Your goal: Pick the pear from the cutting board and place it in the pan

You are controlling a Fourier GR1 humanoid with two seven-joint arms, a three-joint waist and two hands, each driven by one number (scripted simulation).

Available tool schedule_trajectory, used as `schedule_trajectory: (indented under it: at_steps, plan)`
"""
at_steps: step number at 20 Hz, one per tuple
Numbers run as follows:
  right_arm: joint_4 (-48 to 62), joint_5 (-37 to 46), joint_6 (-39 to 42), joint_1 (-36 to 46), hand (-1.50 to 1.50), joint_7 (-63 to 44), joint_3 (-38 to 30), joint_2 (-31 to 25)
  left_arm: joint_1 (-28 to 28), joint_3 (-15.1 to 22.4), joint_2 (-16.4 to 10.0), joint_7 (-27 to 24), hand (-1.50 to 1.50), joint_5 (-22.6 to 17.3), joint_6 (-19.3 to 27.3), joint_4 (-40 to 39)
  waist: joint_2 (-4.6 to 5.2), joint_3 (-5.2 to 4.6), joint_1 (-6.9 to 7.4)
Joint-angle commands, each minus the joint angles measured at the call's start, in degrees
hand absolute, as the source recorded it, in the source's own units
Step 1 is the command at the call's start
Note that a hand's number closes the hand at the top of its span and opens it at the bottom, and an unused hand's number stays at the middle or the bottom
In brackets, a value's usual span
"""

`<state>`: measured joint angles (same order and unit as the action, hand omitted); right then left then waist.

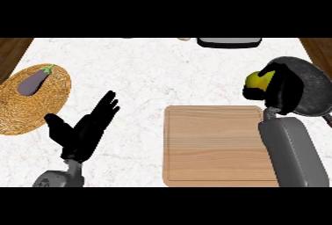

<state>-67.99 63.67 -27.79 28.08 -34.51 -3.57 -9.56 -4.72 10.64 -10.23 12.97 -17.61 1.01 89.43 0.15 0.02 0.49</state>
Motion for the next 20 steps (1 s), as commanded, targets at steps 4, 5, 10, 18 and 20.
schedule_trajectory:
  at_steps: [4,5,10,18,20]
  plan:
    - [18.41,-2.18,-11.58,7.04,1.50,9.37,-8.44,-7.94,0.03,-0.14,0.51,-0.24,0.00,0.51,-1.21,0.65,0.24,0.05,0.66]
    - [22.20,1.69,-18.13,6.26,1.50,7.85,-7.78,-5.19,-1.39,-0.10,1.26,0.14,0.00,1.36,-0.02,-1.19,0.41,0.06,0.84]
    - [32.06,-7.64,-23.47,11.12,1.50,17.18,-15.82,-13.43,-3.06,-0.44,1.44,1.15,0.00,1.70,0.40,-1.37,0.88,0.20,1.48]
    - [43.35,-19.09,-24.59,13.92,1.50,34.54,-22.98,-20.20,-1.58,-0.28,1.68,-1.54,0.00,1.12,-2.39,-1.40,1.13,0.29,2.31]
    - [45.25,-20.41,-25.58,12.09,1.50,38.25,-24.37,-21.10,-3.57,-0.70,1.72,0.84,0.00,1.93,-0.60,-1.71,1.28,0.36,2.21]
